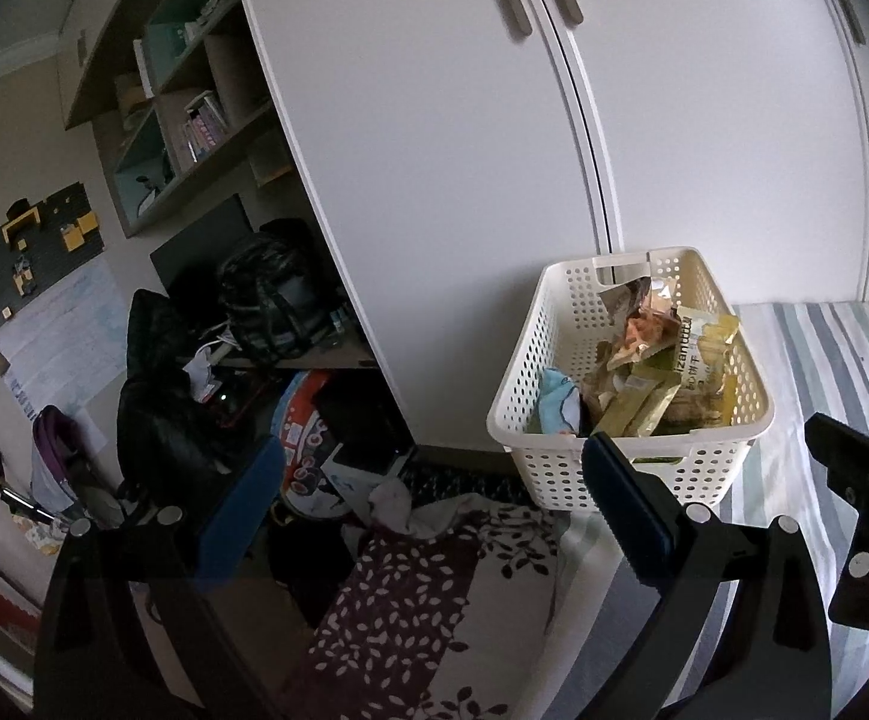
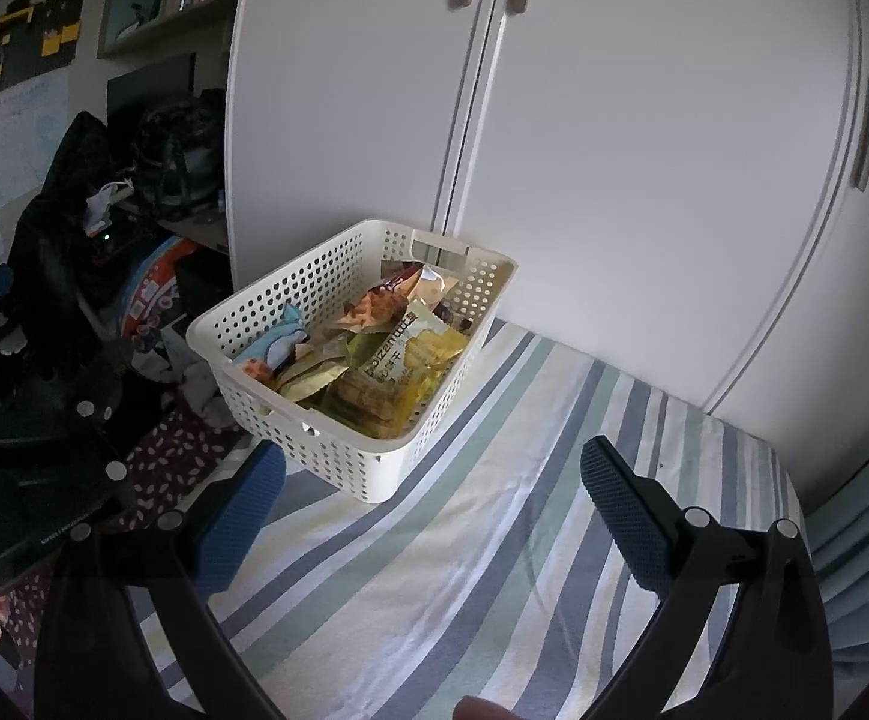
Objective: Organize snacks
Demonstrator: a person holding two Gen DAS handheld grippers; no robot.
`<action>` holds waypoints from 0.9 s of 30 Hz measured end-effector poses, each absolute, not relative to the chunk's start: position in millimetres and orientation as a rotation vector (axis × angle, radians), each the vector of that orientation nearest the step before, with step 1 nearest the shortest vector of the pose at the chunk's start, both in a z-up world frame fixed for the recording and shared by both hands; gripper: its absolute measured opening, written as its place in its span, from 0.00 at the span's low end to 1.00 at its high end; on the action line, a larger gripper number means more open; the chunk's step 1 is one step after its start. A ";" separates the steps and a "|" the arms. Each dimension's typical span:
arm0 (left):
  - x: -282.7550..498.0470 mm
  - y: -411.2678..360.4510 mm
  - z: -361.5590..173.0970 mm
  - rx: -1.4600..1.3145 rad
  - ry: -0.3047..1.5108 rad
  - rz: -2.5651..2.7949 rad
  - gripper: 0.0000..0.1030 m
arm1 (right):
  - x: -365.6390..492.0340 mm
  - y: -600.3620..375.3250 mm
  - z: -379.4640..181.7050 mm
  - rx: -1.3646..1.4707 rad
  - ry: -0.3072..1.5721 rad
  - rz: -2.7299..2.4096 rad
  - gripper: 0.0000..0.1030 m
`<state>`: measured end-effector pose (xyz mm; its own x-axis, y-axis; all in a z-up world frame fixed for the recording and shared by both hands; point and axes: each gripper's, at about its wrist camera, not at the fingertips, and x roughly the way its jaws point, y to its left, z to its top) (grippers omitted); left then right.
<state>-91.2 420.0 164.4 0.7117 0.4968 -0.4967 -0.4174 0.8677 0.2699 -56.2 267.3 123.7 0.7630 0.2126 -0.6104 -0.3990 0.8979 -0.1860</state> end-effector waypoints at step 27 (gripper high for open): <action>-85.1 414.2 163.2 0.163 0.597 0.493 0.98 | -56.4 270.9 120.4 -0.306 0.611 0.378 0.95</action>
<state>-85.1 414.2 163.2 0.7151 0.4897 -0.4988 -0.3973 0.8719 0.2865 -56.4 270.9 120.3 0.7544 0.2521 -0.6061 -0.4299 0.8875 -0.1660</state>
